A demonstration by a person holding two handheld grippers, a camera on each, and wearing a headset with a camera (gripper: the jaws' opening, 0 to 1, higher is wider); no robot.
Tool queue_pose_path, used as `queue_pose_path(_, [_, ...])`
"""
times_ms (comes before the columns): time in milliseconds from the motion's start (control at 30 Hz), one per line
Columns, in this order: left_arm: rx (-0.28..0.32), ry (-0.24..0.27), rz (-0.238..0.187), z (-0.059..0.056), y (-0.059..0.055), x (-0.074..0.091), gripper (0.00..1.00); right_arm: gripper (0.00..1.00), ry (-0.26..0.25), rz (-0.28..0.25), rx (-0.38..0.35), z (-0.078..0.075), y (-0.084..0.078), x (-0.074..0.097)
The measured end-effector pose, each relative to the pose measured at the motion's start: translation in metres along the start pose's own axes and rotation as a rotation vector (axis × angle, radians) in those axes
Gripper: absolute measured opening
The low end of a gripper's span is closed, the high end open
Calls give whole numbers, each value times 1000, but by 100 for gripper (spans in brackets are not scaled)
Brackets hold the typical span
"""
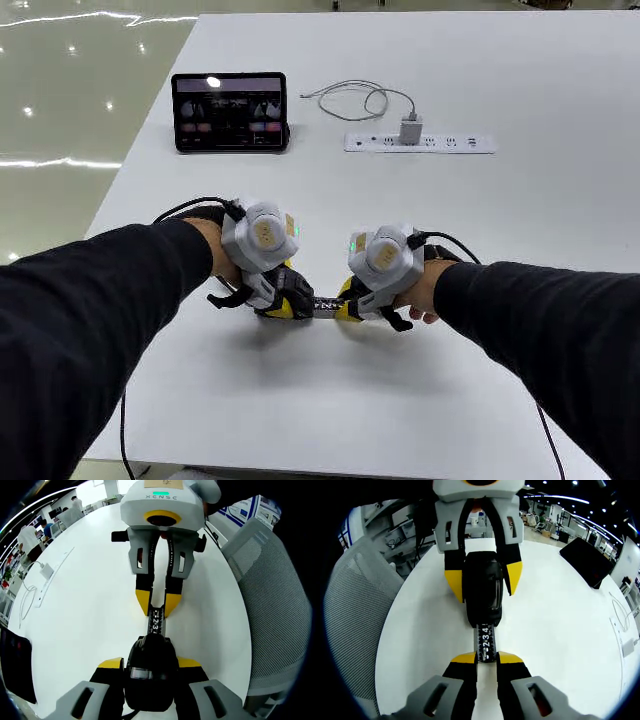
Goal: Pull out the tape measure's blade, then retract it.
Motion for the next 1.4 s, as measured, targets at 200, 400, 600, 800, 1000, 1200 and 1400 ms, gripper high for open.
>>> queue_pose_path(200, [7,1,-6,1,-1,-1,34,9,-1,6,-1,1,-2,2])
queue_pose_path(400, [8,0,-11,2,-1,-1,34,9,-4,10,-1,0,-6,4])
queue_pose_path(600, [14,2,-14,2,0,-1,35,9,-7,13,-1,0,-10,7])
queue_pose_path(800, [13,10,-26,1,0,-2,35,9,-8,17,0,1,-12,8])
queue_pose_path(1000, [14,11,-27,1,1,-1,35,9,-12,25,-5,1,-15,11])
queue_pose_path(1200, [18,13,-35,1,1,-1,35,9,-16,18,-11,3,-18,15])
queue_pose_path(1400, [17,17,-36,1,1,-1,35,9,-19,23,-10,3,-21,18])
Point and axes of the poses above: the centre of the closed fingertips' face, and the gripper's own axes: x roughly backward along the fingers, z roughly to its left, y roughly out of its top, the point moved 3 cm from there along x, roughly backward along the fingers, and after that the axes turned 5 degrees about x, right-handed, at the moved point
